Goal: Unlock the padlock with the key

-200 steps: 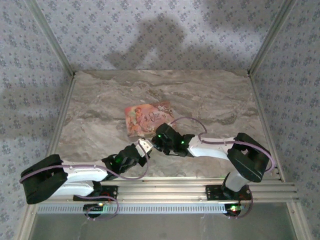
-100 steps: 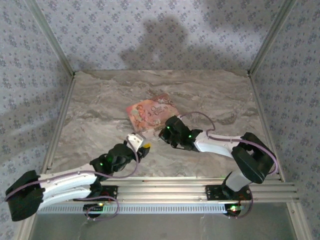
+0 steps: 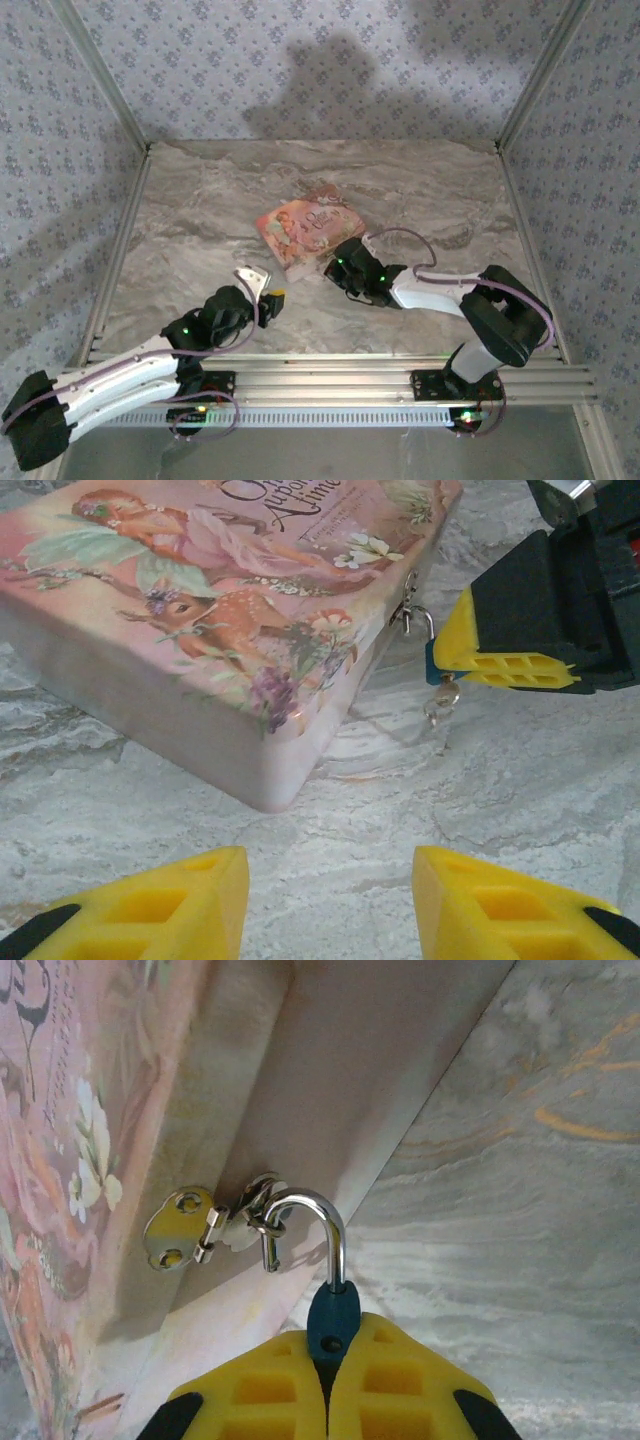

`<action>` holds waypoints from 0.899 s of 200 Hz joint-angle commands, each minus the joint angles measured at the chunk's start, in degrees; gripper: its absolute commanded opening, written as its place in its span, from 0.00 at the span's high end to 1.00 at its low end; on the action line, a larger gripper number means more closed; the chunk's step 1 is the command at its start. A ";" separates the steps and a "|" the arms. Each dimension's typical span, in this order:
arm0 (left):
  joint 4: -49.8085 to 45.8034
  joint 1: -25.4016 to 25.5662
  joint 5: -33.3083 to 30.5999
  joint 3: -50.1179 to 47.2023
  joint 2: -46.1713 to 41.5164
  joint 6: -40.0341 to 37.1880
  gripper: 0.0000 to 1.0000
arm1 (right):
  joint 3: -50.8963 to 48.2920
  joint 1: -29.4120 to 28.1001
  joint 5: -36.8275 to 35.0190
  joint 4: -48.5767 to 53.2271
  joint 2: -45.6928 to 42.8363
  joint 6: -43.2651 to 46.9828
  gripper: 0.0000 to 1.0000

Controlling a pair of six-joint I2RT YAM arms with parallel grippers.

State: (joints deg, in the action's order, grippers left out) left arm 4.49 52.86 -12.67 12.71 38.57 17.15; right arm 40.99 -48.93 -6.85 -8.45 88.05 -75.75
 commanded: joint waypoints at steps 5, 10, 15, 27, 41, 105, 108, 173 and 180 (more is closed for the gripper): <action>-0.10 -0.47 0.89 0.01 -1.06 2.53 0.53 | 0.18 -1.96 -8.73 -3.33 -0.68 -2.87 1.00; -0.03 -0.43 0.68 -0.12 -1.04 2.58 0.53 | 0.27 -2.40 -9.95 -3.61 -0.69 -3.21 1.00; 0.07 -0.46 0.56 -0.09 -1.04 2.44 0.53 | 0.51 -2.71 -10.98 -3.95 -0.69 -3.38 1.00; 0.25 -0.57 0.45 -0.14 -1.27 2.13 0.53 | 1.28 -3.46 -13.42 -3.97 -0.58 -3.87 1.00; 0.12 -0.57 0.49 0.03 -1.40 1.65 0.53 | 2.19 -4.22 -16.61 -3.73 -0.43 -4.19 1.00; -1.86 -0.65 -0.01 -0.93 -4.55 1.92 0.52 | 3.74 -3.69 -20.07 -4.12 4.65 -6.91 1.00; -2.08 -0.63 -0.08 -0.95 -4.82 1.92 0.52 | 3.74 -3.64 -19.78 -4.31 4.89 -6.94 1.00; -10.02 -0.68 -1.55 0.69 -10.88 1.25 0.51 | 2.50 0.60 -11.87 0.01 3.32 -2.02 1.00; -10.88 -0.74 -1.56 1.10 -11.34 1.06 0.51 | 2.08 1.53 -10.80 -0.04 2.62 -1.18 1.00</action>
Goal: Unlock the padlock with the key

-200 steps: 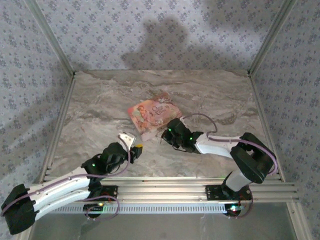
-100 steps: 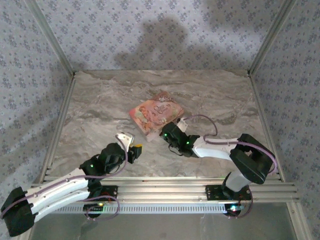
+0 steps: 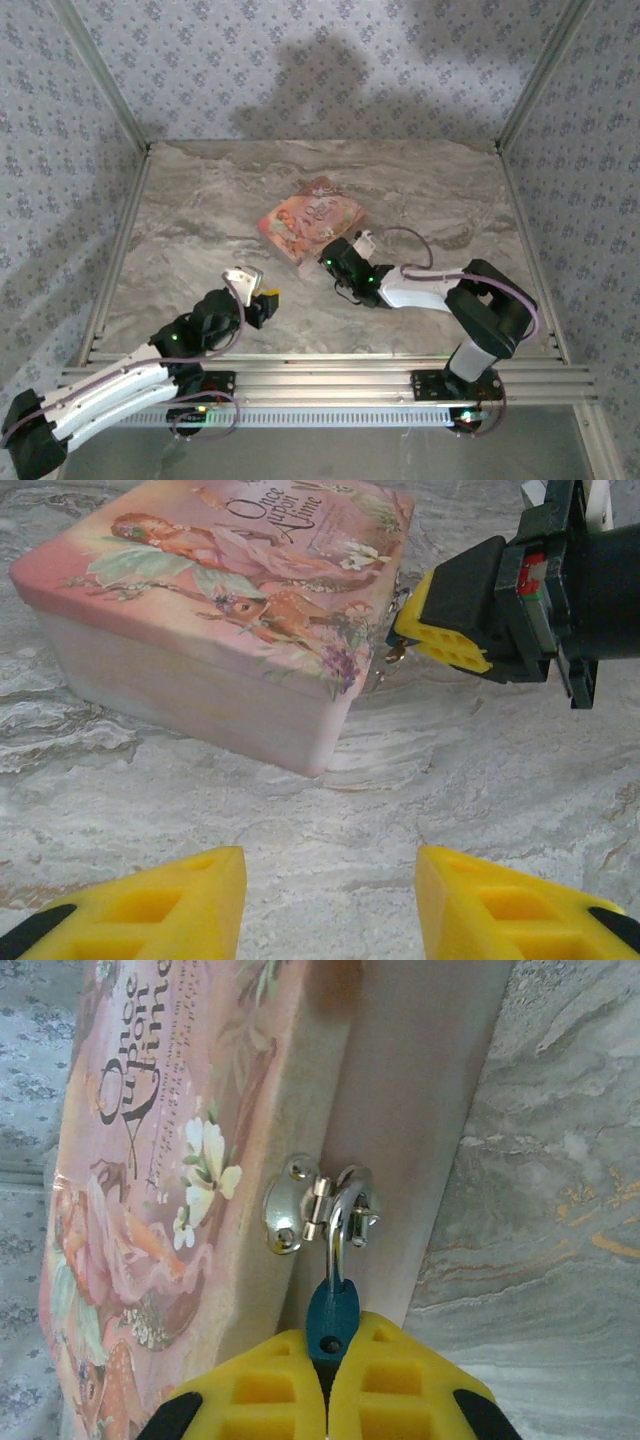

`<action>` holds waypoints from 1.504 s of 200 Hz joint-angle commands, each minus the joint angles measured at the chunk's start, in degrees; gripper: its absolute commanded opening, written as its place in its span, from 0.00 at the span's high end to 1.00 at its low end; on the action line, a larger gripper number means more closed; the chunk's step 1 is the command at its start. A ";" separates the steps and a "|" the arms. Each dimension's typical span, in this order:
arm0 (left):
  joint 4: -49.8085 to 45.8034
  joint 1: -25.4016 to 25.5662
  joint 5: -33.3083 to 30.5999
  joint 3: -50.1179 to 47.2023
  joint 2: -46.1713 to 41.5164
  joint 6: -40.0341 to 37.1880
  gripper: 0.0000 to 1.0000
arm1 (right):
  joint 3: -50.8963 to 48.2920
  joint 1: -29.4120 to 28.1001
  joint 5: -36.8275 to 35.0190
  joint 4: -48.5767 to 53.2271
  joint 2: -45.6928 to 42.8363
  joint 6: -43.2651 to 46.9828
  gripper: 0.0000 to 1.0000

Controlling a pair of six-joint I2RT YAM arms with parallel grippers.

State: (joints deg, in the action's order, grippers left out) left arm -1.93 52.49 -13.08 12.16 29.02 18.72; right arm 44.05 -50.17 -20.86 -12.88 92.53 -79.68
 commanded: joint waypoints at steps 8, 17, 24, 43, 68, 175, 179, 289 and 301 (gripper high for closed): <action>-5.35 -0.37 -1.16 2.09 -2.16 -0.83 0.50 | -1.57 3.63 4.09 4.36 -2.79 3.65 1.00; -6.15 -0.32 -1.14 2.62 -2.36 -1.12 0.48 | -2.14 4.23 4.17 4.44 -4.03 4.20 1.00; -6.79 -0.32 -1.16 3.02 -2.30 -1.34 0.48 | -2.69 4.67 4.01 4.77 -5.08 4.56 1.00; -8.19 -0.45 -1.18 4.30 -2.08 -1.56 0.46 | -3.46 6.27 4.17 6.32 -7.93 6.25 1.00; -8.87 -0.46 -1.00 5.19 -1.56 -1.41 0.44 | -4.19 9.85 9.50 3.99 -9.38 11.49 1.00; -13.09 -6.96 6.28 15.34 11.99 -0.13 0.02 | 4.03 33.44 31.52 36.93 -6.91 42.44 1.00; -12.88 -7.17 6.63 15.55 12.46 -0.24 0.02 | 4.11 34.76 31.87 37.75 -6.56 43.17 1.00; -18.05 -12.86 7.74 20.61 17.84 -2.80 0.02 | 16.38 43.84 25.63 50.50 -2.58 67.11 0.27; -19.82 -15.51 7.81 21.98 18.85 -3.27 0.02 | 15.63 43.76 23.44 50.27 -6.12 68.13 0.18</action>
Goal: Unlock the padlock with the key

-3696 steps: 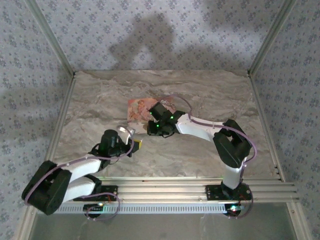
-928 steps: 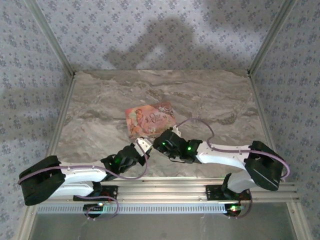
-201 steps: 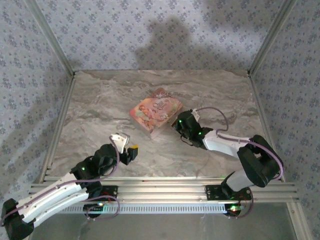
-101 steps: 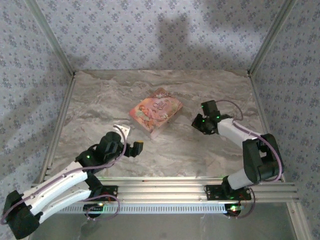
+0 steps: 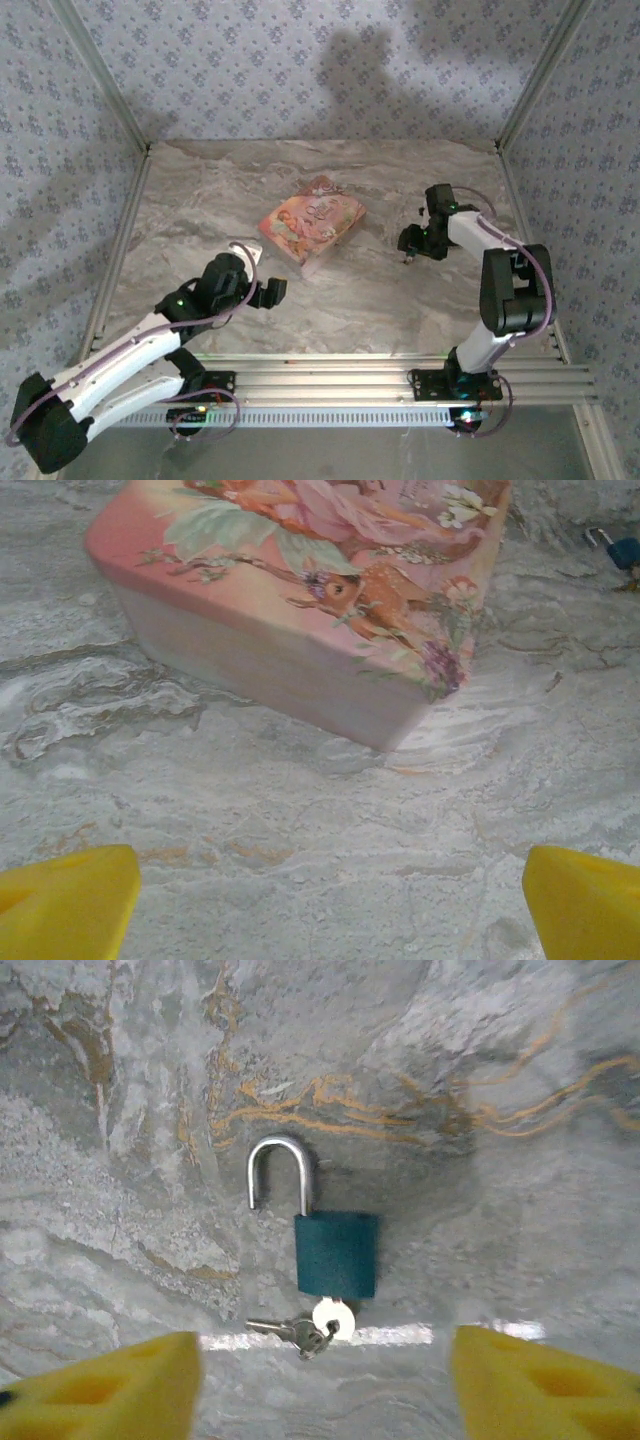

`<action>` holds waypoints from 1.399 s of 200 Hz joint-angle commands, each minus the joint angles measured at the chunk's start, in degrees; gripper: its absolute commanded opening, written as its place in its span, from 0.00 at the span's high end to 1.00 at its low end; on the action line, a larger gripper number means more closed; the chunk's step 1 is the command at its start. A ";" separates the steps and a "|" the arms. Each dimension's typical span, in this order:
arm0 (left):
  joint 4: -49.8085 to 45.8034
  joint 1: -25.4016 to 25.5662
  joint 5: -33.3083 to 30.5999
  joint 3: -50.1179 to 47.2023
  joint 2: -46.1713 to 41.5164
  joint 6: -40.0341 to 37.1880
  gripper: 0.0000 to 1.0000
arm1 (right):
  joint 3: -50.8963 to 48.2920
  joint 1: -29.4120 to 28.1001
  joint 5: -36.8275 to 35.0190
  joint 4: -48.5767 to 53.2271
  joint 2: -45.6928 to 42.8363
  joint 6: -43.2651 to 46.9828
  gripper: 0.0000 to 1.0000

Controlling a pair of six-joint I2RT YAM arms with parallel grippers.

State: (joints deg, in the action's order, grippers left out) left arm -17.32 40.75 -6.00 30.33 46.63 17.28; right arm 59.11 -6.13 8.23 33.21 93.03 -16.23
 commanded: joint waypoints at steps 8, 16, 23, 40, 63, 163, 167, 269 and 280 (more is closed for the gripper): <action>-4.47 -6.15 1.14 4.36 2.17 -0.95 0.02 | -0.38 -0.33 -7.90 3.06 -9.52 4.98 0.12; -4.00 -8.68 2.69 4.92 3.36 -0.39 0.02 | -1.95 -0.45 -10.39 1.65 -12.89 4.98 0.08; -3.77 -10.95 3.49 5.61 4.52 -0.15 0.02 | -3.60 -0.54 -12.69 -0.39 -16.01 5.09 0.04; -1.19 -15.97 2.91 6.50 6.82 -0.58 0.02 | -9.55 -0.61 -16.55 -6.01 -24.35 6.57 0.00; 6.49 -21.41 -0.06 4.54 8.10 -3.13 0.02 | -20.33 -0.02 -18.16 -17.51 -35.11 12.51 0.00; 47.56 -30.09 -7.73 -12.21 17.54 -21.21 0.02 | -51.58 6.80 -18.96 -69.07 -39.52 15.79 0.00; 49.51 -30.95 -7.34 -12.81 18.76 -20.75 0.02 | -51.34 7.18 -18.38 -70.46 -37.90 15.79 0.00; 65.29 -40.42 1.65 -7.14 41.28 -16.96 0.02 | -41.03 8.65 -9.78 -86.93 -6.28 16.68 0.00; 64.63 -42.03 4.17 -6.87 41.41 -15.74 0.02 | -37.99 8.75 -13.00 -82.49 -5.63 15.54 0.00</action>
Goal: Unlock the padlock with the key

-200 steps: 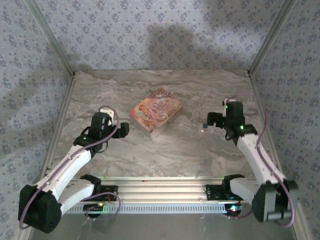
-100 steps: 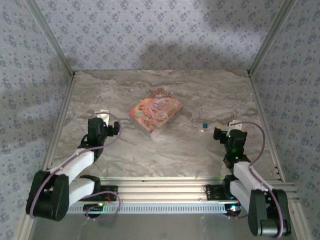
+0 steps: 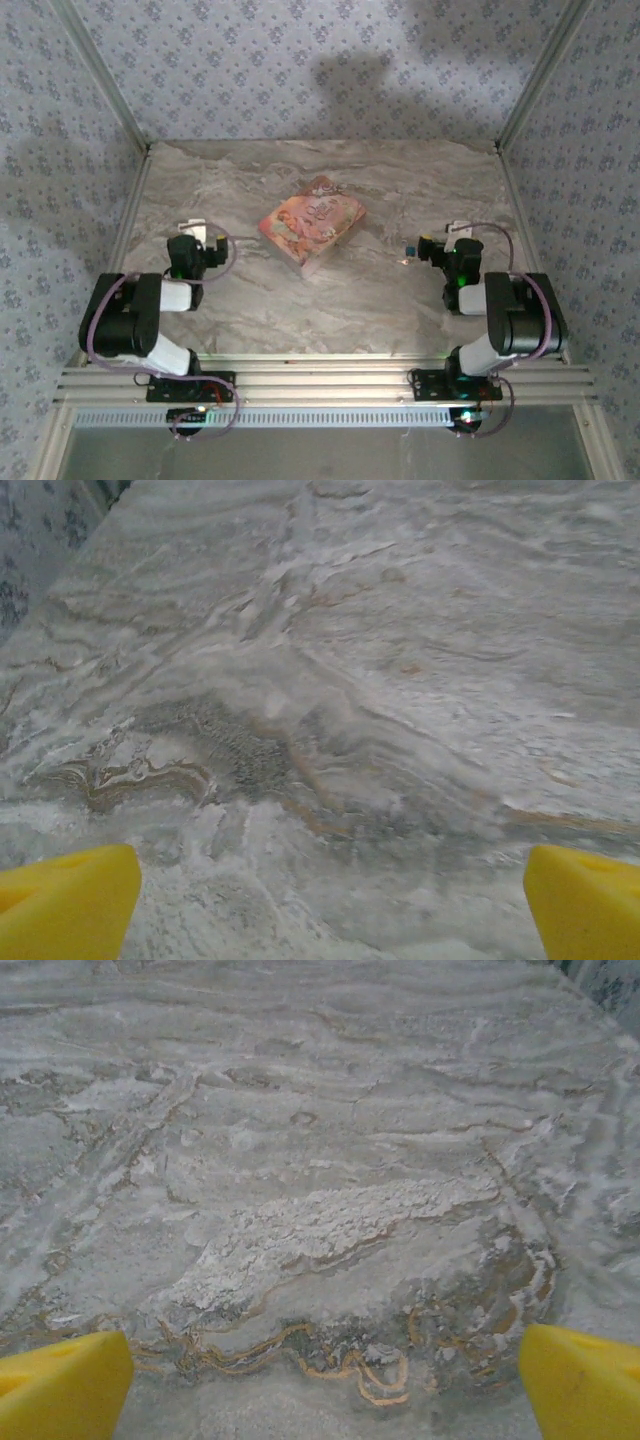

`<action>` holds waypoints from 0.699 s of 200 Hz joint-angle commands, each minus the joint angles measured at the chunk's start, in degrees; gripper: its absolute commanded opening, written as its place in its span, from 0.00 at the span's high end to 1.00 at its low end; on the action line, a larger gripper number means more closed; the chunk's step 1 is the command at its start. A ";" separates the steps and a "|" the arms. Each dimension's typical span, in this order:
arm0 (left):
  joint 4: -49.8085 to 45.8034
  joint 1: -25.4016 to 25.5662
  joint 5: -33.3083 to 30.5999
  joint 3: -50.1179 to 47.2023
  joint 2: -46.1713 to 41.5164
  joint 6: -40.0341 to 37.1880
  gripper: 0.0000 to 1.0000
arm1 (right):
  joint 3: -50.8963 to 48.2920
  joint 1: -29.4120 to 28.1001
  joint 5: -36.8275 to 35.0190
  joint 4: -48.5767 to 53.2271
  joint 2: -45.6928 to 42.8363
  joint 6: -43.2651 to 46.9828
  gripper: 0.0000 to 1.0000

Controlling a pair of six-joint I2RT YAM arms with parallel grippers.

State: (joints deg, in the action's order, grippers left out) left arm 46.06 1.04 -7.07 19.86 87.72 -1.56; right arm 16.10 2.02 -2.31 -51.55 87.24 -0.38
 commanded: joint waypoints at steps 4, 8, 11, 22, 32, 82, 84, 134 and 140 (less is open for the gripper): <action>1.31 -2.33 5.11 3.63 0.28 3.10 0.02 | 4.84 0.13 -3.06 1.82 0.18 0.07 0.00; 0.03 -2.25 5.01 4.00 0.06 3.02 0.02 | 5.09 -0.06 -3.37 2.66 0.03 0.10 0.00; -0.27 -2.20 4.92 4.00 -0.01 2.99 0.02 | 5.30 -0.08 -3.33 3.46 -0.09 0.17 0.00; 0.63 -2.13 4.80 3.82 0.14 2.97 0.02 | 5.21 -0.45 -3.85 2.74 0.13 0.46 0.00; 0.70 -2.16 4.87 3.79 0.21 2.95 0.02 | 5.45 -0.77 -4.01 3.34 0.07 0.85 0.00; 0.36 -2.17 4.92 3.87 0.11 2.97 0.02 | 5.55 -1.06 -4.38 3.39 0.10 1.09 0.00; 0.35 -2.18 4.86 3.87 0.11 2.97 0.02 | 5.53 -1.05 -4.37 3.39 0.12 1.09 0.00; 0.43 -2.17 4.88 3.87 0.09 2.97 0.02 | 5.49 -1.06 -4.37 3.30 0.09 1.13 0.00; 0.43 -2.11 4.88 3.87 0.08 2.97 0.02 | 5.49 -1.07 -4.37 3.34 0.09 1.09 0.00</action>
State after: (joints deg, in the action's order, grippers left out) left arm 46.13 -1.02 -3.14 22.87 88.25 0.71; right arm 20.95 1.19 -5.39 -48.38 87.37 -0.34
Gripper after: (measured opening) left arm 0.979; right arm 0.999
